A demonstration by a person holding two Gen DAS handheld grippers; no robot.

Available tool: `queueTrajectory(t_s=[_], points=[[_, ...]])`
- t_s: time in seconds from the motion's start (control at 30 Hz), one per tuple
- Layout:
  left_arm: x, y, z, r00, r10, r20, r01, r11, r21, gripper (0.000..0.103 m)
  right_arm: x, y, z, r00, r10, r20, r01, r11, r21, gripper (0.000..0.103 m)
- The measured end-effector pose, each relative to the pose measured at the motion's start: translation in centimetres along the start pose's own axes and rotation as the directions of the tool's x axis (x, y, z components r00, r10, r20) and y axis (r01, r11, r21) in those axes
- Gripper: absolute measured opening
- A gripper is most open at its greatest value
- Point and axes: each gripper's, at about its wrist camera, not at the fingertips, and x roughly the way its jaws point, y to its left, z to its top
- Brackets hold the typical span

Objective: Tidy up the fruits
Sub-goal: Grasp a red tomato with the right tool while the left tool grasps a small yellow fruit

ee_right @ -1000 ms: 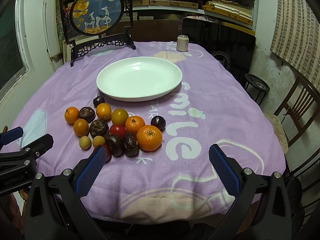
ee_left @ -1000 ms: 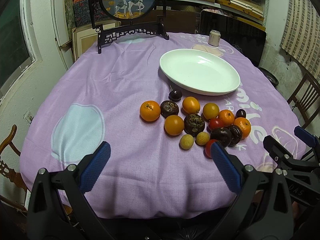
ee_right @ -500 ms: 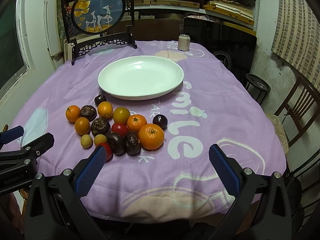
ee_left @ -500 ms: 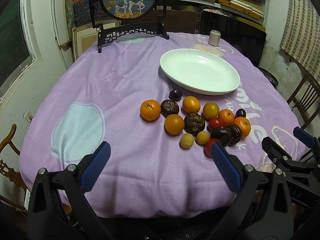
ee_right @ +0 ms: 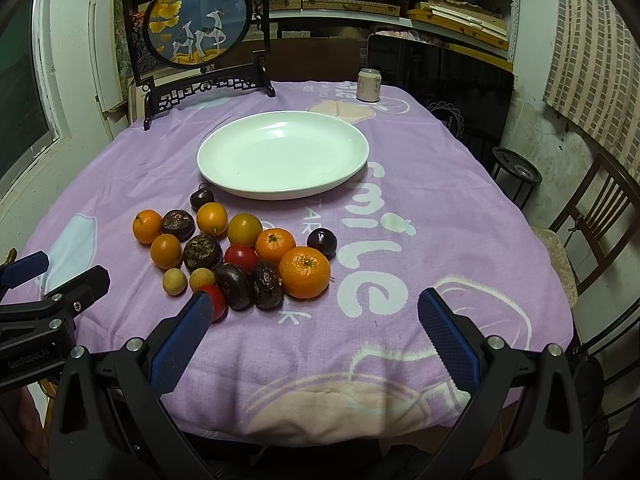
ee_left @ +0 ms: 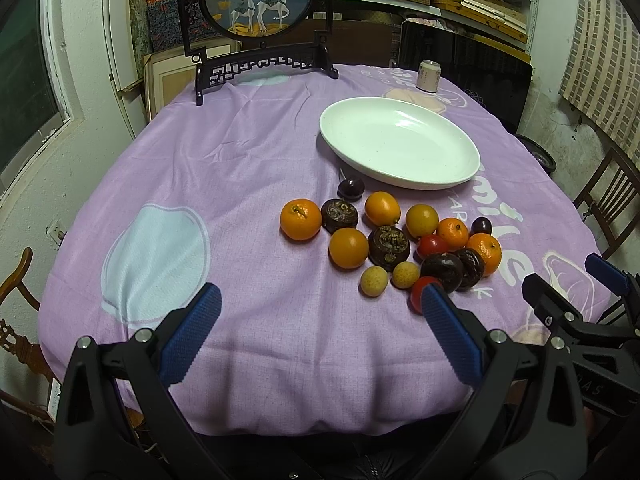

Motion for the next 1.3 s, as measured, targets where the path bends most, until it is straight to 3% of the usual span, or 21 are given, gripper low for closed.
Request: queueTrajectory(t_s=[0.53,0.67,0.73,0.87,0.93,1.1,1.3], points=[[0.9,0.2,-0.8,1.0,-0.008,-0.017,0.008,1.0,-0.002,0.101,0.3,0.2,-0.2,1.0,0.008,-0.01,-0.008,1.0,-0.007,0.102],[2.0,2.8,-1.0,0.999,0.026,-0.035,-0.027,0.999,-0.045,0.101,1.3,0.4,-0.5,0.996,0.081,-0.044,-0.082,0.996,-0.019,0.102],[2.7,4.5,-1.6,0.997,0.044,-0.065,-0.049,0.996,-0.078,0.101,2.2,0.9,-1.0,0.984,0.168,-0.06,-0.171,0.984,-0.042,0.102],[3.9,6.6,-3.2,0.992,0.054,-0.118,-0.069,0.99,-0.123,0.101,4.3,2.2,-1.7,0.957,0.257,-0.137,-0.266,0.962,-0.054,0.061],[4.3,6.9,-3.6,0.989,0.049,-0.138,-0.067,0.989,-0.13,0.101,5.3,2.7,-1.9,0.944,0.281,-0.173,-0.293,0.955,-0.045,0.049],[4.4,6.6,-3.9,0.989,0.04,-0.142,-0.056,0.992,-0.116,0.101,5.2,3.7,-2.1,0.919,0.344,-0.19,-0.361,0.931,-0.057,0.043],[5.2,7.0,-3.9,0.987,0.027,-0.16,-0.048,0.991,-0.125,0.101,7.6,4.7,-1.3,0.913,0.344,-0.22,-0.363,0.931,-0.05,0.043]])
